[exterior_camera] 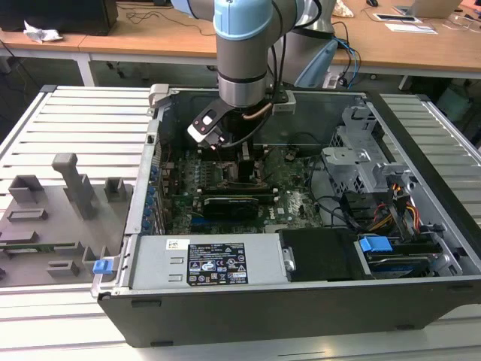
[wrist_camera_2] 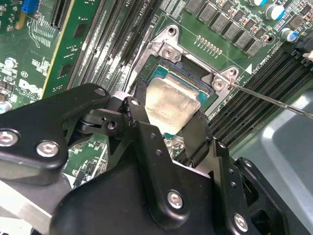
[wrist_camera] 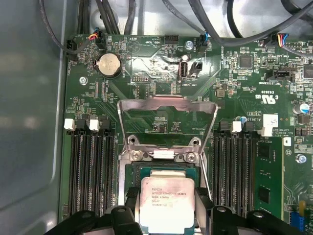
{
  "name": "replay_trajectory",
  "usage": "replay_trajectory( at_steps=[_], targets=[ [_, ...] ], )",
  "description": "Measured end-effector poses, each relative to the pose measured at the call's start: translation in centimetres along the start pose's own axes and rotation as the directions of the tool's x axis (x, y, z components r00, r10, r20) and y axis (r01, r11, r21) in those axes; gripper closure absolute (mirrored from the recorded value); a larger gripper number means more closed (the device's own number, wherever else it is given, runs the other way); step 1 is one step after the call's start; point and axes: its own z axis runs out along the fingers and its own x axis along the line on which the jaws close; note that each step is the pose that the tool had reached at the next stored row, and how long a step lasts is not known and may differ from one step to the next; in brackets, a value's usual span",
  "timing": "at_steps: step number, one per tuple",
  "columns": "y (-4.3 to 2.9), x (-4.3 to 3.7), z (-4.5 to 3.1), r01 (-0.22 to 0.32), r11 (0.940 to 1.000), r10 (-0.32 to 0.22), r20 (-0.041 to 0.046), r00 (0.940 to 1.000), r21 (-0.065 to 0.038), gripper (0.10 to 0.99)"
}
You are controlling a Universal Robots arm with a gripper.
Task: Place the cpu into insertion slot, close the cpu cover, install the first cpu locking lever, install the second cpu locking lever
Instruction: 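Place the cpu into insertion slot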
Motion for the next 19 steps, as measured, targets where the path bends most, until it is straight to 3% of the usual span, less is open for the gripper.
replay_trajectory(
  at_steps=[15,16,17,19],
  targets=[
    [-0.05,0.04,0.59,0.0,1.0,0.0,0.0001,1.0,0.0,0.549],
    [-0.05,0.04,0.59,0.0,1.0,0.0,0.0,1.0,0.0,0.537],
    [-0.05,0.04,0.61,0.0,1.0,0.0,0.0001,1.0,0.0,0.471],
    [-0.04,0.05,0.64,0.0,1.0,0.0,-0.0001,1.0,0.0,0.471]
  ],
)
